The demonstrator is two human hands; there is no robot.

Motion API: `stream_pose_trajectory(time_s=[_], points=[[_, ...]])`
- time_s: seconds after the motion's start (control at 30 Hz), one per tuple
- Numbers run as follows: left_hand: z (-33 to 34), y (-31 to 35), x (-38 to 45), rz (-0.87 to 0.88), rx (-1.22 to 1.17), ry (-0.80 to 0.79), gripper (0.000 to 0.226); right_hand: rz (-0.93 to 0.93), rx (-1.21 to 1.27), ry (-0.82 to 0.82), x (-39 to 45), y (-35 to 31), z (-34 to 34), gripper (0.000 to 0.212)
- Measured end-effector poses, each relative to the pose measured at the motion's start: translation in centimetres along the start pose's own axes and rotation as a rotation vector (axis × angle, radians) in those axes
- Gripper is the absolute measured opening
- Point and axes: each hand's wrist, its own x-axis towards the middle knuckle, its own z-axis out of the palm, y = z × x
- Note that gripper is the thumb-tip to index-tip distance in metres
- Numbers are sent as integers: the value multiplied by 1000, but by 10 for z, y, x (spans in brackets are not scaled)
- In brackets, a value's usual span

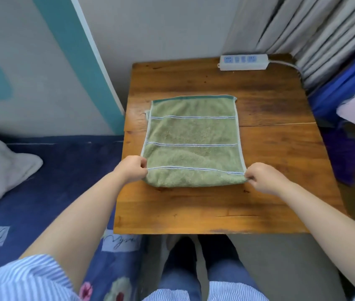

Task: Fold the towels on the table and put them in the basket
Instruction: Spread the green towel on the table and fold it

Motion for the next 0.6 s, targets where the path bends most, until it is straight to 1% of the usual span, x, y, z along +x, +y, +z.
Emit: stream_pose_trajectory(time_s=[0.03, 0.1, 0.17, 0.23, 0.33, 0.5, 0.53, 0.6], points=[[8, -7, -1, -16, 49, -26, 28, -12, -8, -17, -5, -1, 10, 29], [25, -18, -6, -21, 145, -103, 28, -50, -31, -21, -16, -6, 32, 19], [45, -30, -11, -7, 212, -181, 30, -81, -91, -40, -24, -15, 55, 21], [60, -38, -16, 11, 245, -232, 31, -72, -189, -75, -29, -24, 70, 25], [75, -49, -22, 31, 253, -282, 31, -25, -303, -138, -32, -38, 83, 28], [81, -55, -30, 65, 219, -303, 32, 49, -359, -177, -36, -50, 86, 31], [80, -55, -30, 67, 214, -316, 29, 57, -355, -192, -35, -51, 84, 31], [74, -55, -27, 60, 168, -332, 17, 65, -336, -259, -32, -52, 79, 30]])
